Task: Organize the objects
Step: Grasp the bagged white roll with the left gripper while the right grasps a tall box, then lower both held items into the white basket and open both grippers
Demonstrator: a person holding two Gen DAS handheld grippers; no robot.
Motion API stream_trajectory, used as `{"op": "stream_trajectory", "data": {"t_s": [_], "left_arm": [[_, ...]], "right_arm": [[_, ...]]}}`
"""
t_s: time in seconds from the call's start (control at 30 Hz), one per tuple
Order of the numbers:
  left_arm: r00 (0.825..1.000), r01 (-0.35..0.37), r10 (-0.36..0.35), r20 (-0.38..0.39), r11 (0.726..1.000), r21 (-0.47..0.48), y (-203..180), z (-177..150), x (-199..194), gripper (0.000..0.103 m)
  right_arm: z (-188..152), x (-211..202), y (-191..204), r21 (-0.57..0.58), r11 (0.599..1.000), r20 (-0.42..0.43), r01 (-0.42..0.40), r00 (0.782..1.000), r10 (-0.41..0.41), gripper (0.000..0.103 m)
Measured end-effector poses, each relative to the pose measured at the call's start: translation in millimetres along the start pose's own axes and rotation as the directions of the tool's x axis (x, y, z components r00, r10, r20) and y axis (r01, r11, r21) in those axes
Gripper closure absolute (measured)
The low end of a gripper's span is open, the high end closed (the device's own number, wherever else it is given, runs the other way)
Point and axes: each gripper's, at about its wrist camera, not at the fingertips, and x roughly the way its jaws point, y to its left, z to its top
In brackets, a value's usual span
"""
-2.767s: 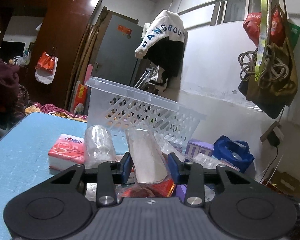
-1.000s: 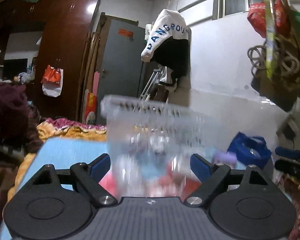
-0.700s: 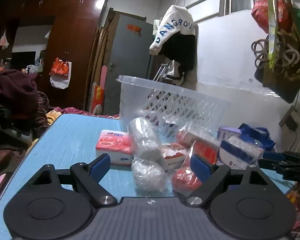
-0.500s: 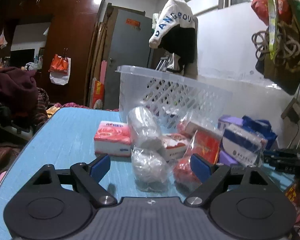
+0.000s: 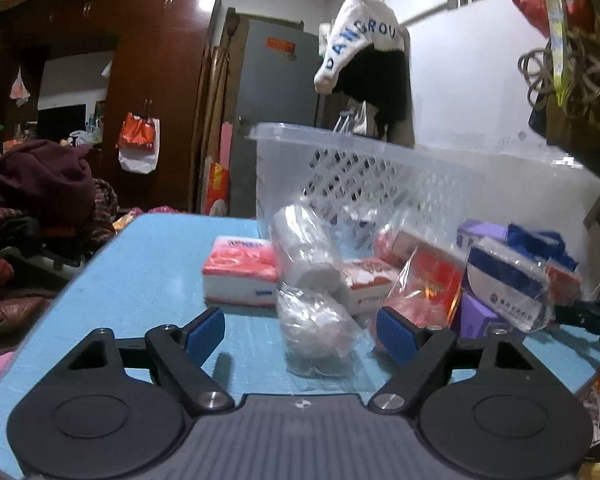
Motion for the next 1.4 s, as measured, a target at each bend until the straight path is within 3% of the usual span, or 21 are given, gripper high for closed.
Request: {"op": "stream_trajectory", "data": {"t_s": [0.07, 0.13, 0.17, 0.23, 0.77, 1.03, 1.17, 1.27, 1.4], "left_arm": [[1.0, -0.002, 0.002, -0.015, 1.0, 0.023, -7.1, -0.6, 3.9, 0.019], [1.0, -0.016, 0.017, -0.018, 0.998, 0.061, -14.4, -2.8, 6.7, 0.028], [0.999, -0.027, 0.028, -0.023, 0.997, 0.077, -17.3, -4.4, 8.4, 0.044], [0.999, -0.048, 0.05, -0.015, 0.994, 0.098, -20.2, -7.1, 8.5, 0.058], [0.992, -0.026, 0.019, 0.122, 0.998, 0.053, -6.2, -8.1, -22.3, 0.058], [0.984, 0.022, -0.029, 0.175, 0.999, 0.04, -7.7, -0.5, -31.5, 0.058], [0.974, 0.083, -0.089, 0.209, 0.996, 0.037, -15.1, 37.6, -28.7, 0.058], [0.968, 0.116, -0.121, 0.22, 0.993, 0.033, -22.7, 94.1, -9.6, 0.058], [0.988, 0.083, -0.081, 0.134, 0.997, -0.006, -27.3, 161.6, 49.6, 0.058]], "right_arm": [[-1.6, -0.3, -0.6, 0.01, 1.0, 0.002, -0.012, 1.0, 0.012, 0.075], [-1.5, -1.1, -1.0, 0.011, 1.0, 0.006, -0.013, 1.0, 0.013, 0.075], [-1.3, -1.9, -1.2, 0.013, 1.0, 0.01, -0.011, 1.0, 0.011, 0.075], [-1.4, -3.7, -0.4, 0.013, 1.0, 0.014, -0.01, 1.0, 0.01, 0.075], [6.0, -16.5, -0.7, 0.035, 0.999, 0.069, -0.011, 0.998, 0.009, 0.075], [15.9, -21.9, -0.1, 0.06, 0.998, 0.117, -0.034, 0.993, 0.027, 0.076], [57.4, -14.0, 10.2, 0.025, 0.997, 0.176, -0.075, 0.982, 0.07, 0.076], [107.3, 15.4, 21.7, -0.027, 0.996, 0.188, -0.08, 0.979, 0.084, 0.076], [165.0, 89.3, 24.5, -0.039, 0.998, 0.071, -0.055, 0.996, 0.058, 0.076]]}}
